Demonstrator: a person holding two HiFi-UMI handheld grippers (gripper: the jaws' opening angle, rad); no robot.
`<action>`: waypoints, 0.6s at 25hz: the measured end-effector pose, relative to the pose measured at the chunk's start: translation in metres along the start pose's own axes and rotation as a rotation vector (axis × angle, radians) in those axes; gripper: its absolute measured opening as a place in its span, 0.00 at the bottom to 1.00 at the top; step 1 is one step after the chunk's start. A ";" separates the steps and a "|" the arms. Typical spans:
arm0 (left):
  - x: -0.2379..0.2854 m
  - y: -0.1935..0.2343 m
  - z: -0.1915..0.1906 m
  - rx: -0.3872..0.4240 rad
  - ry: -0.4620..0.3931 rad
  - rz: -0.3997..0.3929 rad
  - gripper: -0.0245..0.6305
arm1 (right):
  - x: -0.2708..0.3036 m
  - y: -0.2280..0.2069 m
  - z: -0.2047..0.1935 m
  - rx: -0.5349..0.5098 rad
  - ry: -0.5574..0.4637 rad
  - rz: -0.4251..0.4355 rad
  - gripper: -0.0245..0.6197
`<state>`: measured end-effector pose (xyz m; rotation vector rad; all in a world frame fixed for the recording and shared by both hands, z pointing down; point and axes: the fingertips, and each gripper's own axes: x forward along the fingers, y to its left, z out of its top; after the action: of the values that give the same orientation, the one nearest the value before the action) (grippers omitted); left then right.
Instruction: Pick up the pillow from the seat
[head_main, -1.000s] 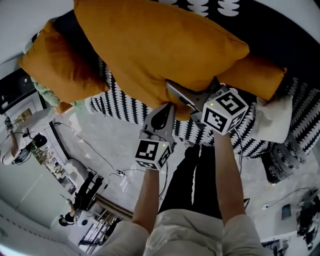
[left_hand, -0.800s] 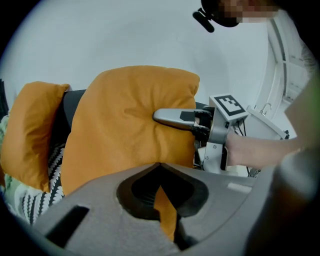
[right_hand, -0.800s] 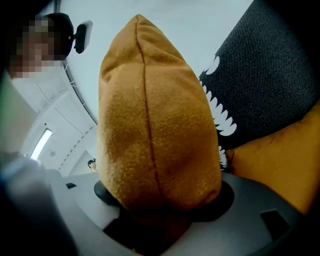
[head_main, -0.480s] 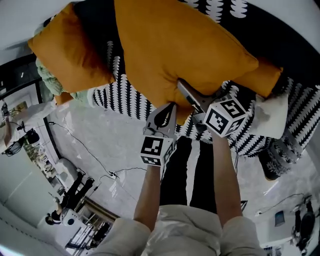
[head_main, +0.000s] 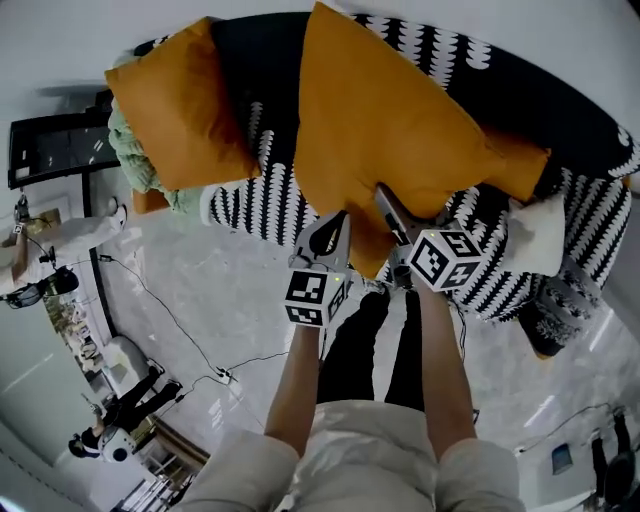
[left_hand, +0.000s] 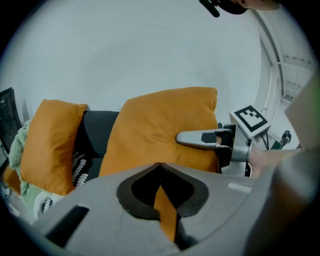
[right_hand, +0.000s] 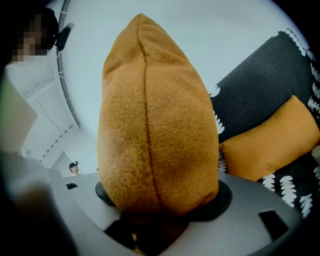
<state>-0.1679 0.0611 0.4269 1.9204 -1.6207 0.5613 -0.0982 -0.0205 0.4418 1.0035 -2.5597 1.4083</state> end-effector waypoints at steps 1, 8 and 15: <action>-0.005 0.003 0.001 0.002 -0.002 0.000 0.05 | -0.001 0.005 0.001 -0.012 -0.002 -0.012 0.53; -0.052 -0.002 -0.008 -0.025 -0.005 -0.049 0.05 | -0.021 0.044 -0.005 -0.180 0.042 -0.087 0.53; -0.095 -0.006 -0.006 -0.053 -0.030 -0.085 0.05 | -0.045 0.068 -0.012 -0.283 0.077 -0.156 0.53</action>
<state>-0.1787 0.1374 0.3699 1.9563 -1.5486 0.4526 -0.1043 0.0370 0.3833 1.0506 -2.4711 0.9926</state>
